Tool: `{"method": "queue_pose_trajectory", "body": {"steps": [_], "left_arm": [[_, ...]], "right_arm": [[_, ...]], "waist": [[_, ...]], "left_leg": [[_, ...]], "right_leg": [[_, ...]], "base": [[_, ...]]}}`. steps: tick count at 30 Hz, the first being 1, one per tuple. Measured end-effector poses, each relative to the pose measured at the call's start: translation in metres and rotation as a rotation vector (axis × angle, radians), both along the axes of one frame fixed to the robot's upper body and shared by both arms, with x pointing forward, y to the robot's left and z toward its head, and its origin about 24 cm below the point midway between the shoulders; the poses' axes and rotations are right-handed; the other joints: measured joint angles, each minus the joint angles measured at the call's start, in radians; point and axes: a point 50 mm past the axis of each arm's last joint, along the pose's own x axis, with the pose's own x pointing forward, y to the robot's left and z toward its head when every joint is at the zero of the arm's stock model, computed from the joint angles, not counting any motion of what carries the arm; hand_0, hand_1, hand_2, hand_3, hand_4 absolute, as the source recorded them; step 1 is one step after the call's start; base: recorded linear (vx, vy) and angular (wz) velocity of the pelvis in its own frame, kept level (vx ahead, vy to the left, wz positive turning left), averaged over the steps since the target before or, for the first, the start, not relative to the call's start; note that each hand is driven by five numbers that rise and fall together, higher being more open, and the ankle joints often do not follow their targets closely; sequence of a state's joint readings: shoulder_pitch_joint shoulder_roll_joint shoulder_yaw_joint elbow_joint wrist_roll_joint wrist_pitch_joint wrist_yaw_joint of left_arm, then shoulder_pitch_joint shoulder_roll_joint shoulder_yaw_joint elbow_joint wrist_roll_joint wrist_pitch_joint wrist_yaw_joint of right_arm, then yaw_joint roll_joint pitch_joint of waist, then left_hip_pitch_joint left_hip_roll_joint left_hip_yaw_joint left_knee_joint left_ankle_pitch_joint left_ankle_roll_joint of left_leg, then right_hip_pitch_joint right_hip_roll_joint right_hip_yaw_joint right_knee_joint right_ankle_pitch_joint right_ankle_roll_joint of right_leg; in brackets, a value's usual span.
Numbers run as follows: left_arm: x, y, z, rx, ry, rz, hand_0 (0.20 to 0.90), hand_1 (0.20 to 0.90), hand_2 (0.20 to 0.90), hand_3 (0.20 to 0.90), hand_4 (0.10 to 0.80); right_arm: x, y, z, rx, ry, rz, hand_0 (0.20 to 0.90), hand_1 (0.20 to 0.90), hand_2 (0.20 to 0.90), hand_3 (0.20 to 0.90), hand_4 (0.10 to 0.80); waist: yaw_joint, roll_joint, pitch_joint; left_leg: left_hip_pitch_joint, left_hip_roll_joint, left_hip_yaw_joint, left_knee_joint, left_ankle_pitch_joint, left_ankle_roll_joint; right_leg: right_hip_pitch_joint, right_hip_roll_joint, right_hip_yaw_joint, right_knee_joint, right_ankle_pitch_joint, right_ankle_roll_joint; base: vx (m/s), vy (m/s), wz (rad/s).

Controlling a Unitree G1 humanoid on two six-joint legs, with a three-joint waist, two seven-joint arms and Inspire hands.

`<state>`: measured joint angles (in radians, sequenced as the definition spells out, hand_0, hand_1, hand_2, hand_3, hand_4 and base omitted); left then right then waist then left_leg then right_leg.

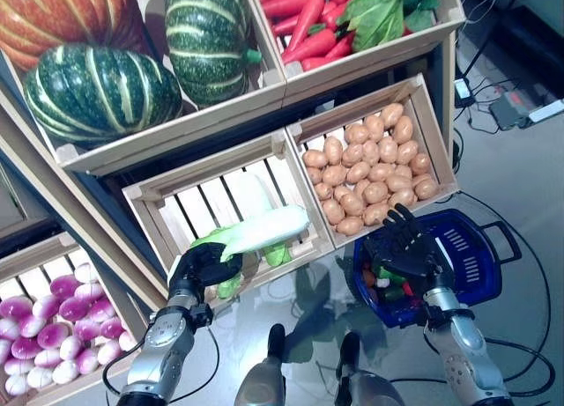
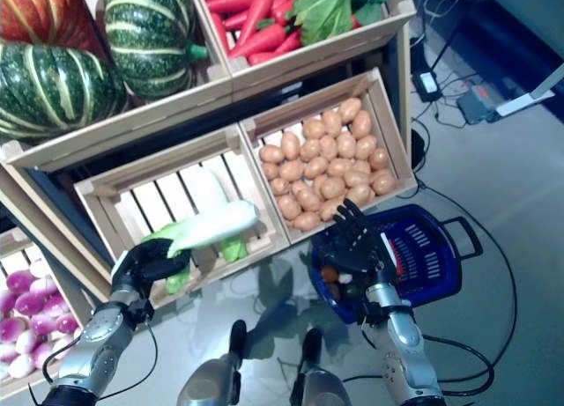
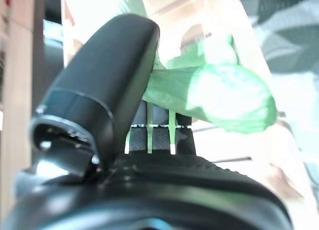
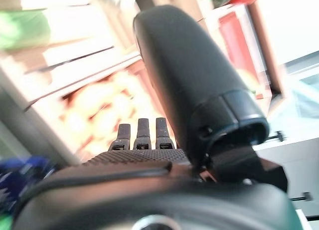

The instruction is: Put vegetables into the basket

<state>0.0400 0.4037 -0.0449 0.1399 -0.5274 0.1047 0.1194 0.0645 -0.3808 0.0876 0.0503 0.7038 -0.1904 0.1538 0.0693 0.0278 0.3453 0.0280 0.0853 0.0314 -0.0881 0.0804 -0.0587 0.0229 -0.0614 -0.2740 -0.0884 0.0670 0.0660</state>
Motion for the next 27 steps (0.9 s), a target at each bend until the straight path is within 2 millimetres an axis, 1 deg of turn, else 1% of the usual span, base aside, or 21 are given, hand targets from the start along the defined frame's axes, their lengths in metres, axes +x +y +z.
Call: {"method": "queue_pose_trajectory", "body": {"steps": [7, 11, 14, 17, 19, 20, 22, 27], "left_arm": [[-0.004, -0.016, -0.013, -0.047, 0.098, -0.077, 0.3, 0.3, 0.3, 0.3, 0.4], [-0.007, -0.027, -0.019, -0.057, 0.139, -0.14, 0.3, 0.3, 0.3, 0.3, 0.4], [-0.007, -0.03, -0.02, -0.062, 0.142, -0.159, 0.3, 0.3, 0.3, 0.3, 0.4], [-0.007, -0.034, -0.021, -0.069, 0.15, -0.177, 0.3, 0.3, 0.3, 0.3, 0.4], [-0.008, -0.037, -0.022, -0.093, 0.155, -0.188, 0.3, 0.3, 0.3, 0.3, 0.4], [-0.008, -0.039, -0.022, -0.104, 0.16, -0.193, 0.3, 0.3, 0.3, 0.3, 0.4], [-0.008, -0.042, -0.023, -0.106, 0.171, -0.208, 0.3, 0.3, 0.3, 0.3, 0.4], [-0.009, -0.051, -0.025, -0.15, 0.186, -0.239, 0.3, 0.3, 0.3, 0.3, 0.4]], "right_arm": [[-0.001, 0.007, -0.001, 0.098, 0.034, 0.069, 0.9, 0.9, 0.9, 0.9, 0.8], [-0.001, 0.025, 0.009, 0.182, -0.001, 0.165, 0.9, 0.9, 0.9, 0.9, 0.8], [0.004, 0.037, 0.016, 0.223, -0.026, 0.216, 0.9, 0.9, 0.9, 0.9, 0.8], [0.009, 0.046, 0.022, 0.234, -0.05, 0.25, 0.9, 0.9, 0.9, 0.9, 0.8], [0.012, 0.048, 0.025, 0.239, -0.063, 0.257, 0.9, 0.9, 0.9, 0.9, 0.8], [0.014, 0.05, 0.028, 0.266, -0.068, 0.268, 0.9, 0.9, 0.9, 0.9, 0.8], [0.017, 0.058, 0.032, 0.28, -0.083, 0.295, 0.9, 0.9, 0.9, 0.9, 0.8], [0.017, 0.073, 0.031, 0.349, -0.069, 0.34, 0.9, 0.9, 0.9, 0.9, 0.8]], "waist": [[0.001, -0.023, -0.074], [0.001, -0.024, -0.102], [0.002, -0.023, -0.105], [0.002, -0.022, -0.106], [0.005, -0.022, -0.106], [0.005, -0.022, -0.106], [0.004, -0.021, -0.106], [0.005, -0.014, -0.137]], "left_leg": [[0.004, 0.0, 0.001, 0.0, -0.003, 0.002], [0.004, -0.003, 0.001, 0.0, -0.002, 0.008], [0.006, -0.004, 0.0, 0.0, -0.001, 0.009], [0.011, -0.004, 0.0, 0.0, -0.001, 0.01], [0.013, -0.004, 0.0, 0.0, -0.001, 0.01], [0.014, -0.005, 0.0, 0.0, -0.001, 0.01], [0.02, -0.005, 0.0, 0.0, -0.001, 0.01], [0.02, -0.005, -0.001, 0.0, -0.002, 0.01]], "right_leg": [[0.004, -0.002, -0.001, 0.0, -0.002, 0.003], [0.005, -0.007, -0.001, 0.0, 0.001, 0.003], [0.006, -0.008, 0.0, 0.0, 0.002, 0.003], [0.011, -0.008, 0.0, 0.0, 0.002, 0.004], [0.014, -0.008, -0.001, 0.0, 0.002, 0.004], [0.016, -0.009, -0.001, 0.0, 0.002, 0.004], [0.022, -0.009, -0.001, 0.0, 0.002, 0.004], [0.023, -0.01, -0.002, 0.0, 0.001, 0.005]], "base": [[0.015, 0.0, 0.0], [0.0, 0.0, 0.0], [0.0, 0.0, 0.0], [0.0, 0.0, 0.0], [0.0, 0.0, 0.0], [0.0, 0.0, 0.0], [0.0, 0.0, 0.0], [0.0, 0.0, 0.0]]}}
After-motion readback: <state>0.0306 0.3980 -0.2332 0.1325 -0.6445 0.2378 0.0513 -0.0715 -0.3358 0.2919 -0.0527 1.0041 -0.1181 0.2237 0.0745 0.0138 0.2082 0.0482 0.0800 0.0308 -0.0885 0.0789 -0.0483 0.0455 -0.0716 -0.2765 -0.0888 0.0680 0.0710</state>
